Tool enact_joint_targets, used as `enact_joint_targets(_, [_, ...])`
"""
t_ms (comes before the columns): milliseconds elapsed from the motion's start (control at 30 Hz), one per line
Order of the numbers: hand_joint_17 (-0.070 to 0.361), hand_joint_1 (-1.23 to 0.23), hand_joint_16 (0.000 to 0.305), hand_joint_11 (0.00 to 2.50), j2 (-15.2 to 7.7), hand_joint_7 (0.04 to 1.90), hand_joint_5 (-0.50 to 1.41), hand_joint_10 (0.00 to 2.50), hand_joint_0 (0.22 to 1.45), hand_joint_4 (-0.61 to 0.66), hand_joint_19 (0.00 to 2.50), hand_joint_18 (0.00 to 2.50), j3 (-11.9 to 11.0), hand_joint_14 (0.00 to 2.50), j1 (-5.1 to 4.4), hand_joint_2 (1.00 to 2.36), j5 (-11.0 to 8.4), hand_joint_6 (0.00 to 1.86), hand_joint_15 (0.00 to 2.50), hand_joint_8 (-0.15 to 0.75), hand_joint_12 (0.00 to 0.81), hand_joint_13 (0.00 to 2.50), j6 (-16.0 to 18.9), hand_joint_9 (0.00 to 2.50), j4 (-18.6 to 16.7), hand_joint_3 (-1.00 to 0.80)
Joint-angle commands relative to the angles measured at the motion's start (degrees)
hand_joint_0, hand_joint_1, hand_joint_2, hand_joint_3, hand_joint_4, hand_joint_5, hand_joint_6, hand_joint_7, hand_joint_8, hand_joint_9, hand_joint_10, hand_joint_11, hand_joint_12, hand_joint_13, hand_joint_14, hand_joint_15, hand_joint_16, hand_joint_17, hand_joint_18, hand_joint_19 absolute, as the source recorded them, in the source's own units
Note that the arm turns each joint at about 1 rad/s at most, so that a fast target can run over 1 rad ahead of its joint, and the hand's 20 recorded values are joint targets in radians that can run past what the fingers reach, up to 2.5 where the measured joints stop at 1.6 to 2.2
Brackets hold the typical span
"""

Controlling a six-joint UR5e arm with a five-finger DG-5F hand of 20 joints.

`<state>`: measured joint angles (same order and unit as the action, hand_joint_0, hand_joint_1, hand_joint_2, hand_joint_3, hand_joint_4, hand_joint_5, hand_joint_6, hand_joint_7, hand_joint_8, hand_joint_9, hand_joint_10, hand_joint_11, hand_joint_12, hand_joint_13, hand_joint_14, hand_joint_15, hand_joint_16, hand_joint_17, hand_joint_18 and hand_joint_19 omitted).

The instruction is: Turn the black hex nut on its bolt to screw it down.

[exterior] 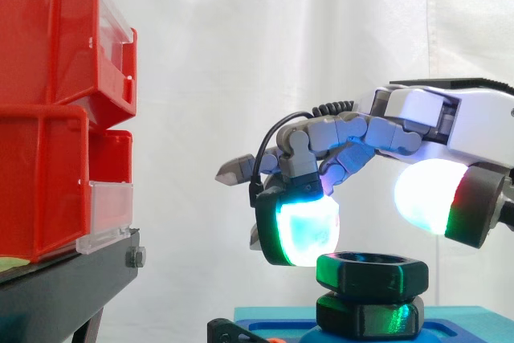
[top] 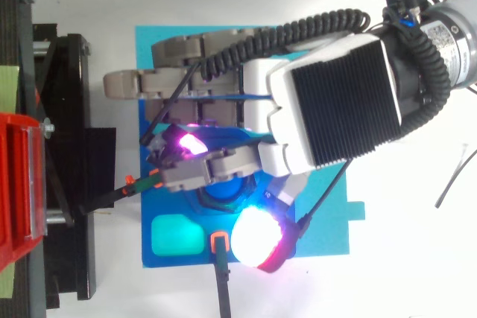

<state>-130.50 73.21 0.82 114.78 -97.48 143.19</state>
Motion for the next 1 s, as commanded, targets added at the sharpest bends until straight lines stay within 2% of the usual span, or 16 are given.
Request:
enact_joint_targets(0, [0.129, -0.04, 0.057, 0.00, -0.02, 1.48, -0.02, 0.00, 0.42, 0.19, 0.56, 0.57, -0.44, 0.00, -0.82, 1.00, -0.43, 0.50, 0.00, 0.240, 0.369, 0.49, -0.08, 0.87, -0.28, -0.50])
enact_joint_targets(200, [0.123, -0.05, 0.055, 0.02, -0.02, 1.39, -0.04, 0.00, 0.45, 0.20, 0.56, 0.55, -2.99, 0.00, -1.96, 1.00, -0.87, 0.50, 0.00, 0.222, 0.357, 0.48, -0.17, 0.85, -0.01, -0.50])
enact_joint_targets(233, [0.123, -0.05, 0.055, 0.01, -0.02, 1.39, -0.04, 0.00, 0.45, 0.20, 0.56, 0.56, -2.99, 0.00, -2.40, 1.00, -1.13, 0.50, 0.00, 0.221, 0.357, 0.48, -0.17, 0.85, -0.01, -0.50])
enact_joint_targets(400, [0.121, -0.06, 0.054, 0.02, -0.02, 1.36, -0.04, 0.00, 0.46, 0.20, 0.56, 0.56, -2.90, 0.00, -2.93, 1.00, -2.10, 0.50, 0.00, 0.211, 0.352, 0.48, -0.43, 0.85, -0.28, -0.50])
enact_joint_targets(567, [0.120, -0.06, 0.053, 0.02, -0.10, 1.34, -0.04, 0.00, 0.46, 0.19, 0.56, 0.55, -2.81, 0.00, -3.37, 1.00, -2.19, 0.50, 0.00, 0.205, 0.350, 0.48, -0.43, 0.84, 0.51, -0.50])
enact_joint_targets(833, [0.117, -0.06, 0.052, 0.03, -2.57, 1.33, -0.04, 0.00, 0.47, 0.15, 0.56, 0.55, -2.81, 0.00, -3.81, 1.00, -2.28, 0.50, 0.00, 0.201, 0.345, 0.48, -0.35, 0.85, 0.25, -0.50])
enact_joint_targets(867, [0.117, -0.06, 0.052, 0.02, -3.27, 1.35, -0.03, 0.00, 0.47, 0.14, 0.56, 0.55, -2.81, 0.00, -3.90, 1.00, -2.28, 0.50, 0.00, 0.197, 0.345, 0.48, -0.26, 0.86, -0.19, -0.50])
enact_joint_targets(967, [0.115, -0.06, 0.051, 0.01, -3.44, 1.42, -0.03, 0.00, 0.47, 0.13, 0.56, 0.55, -2.81, 0.00, -4.25, 1.00, -2.36, 0.50, 0.00, 0.201, 0.339, 0.48, -0.26, 0.87, -1.24, -0.50])
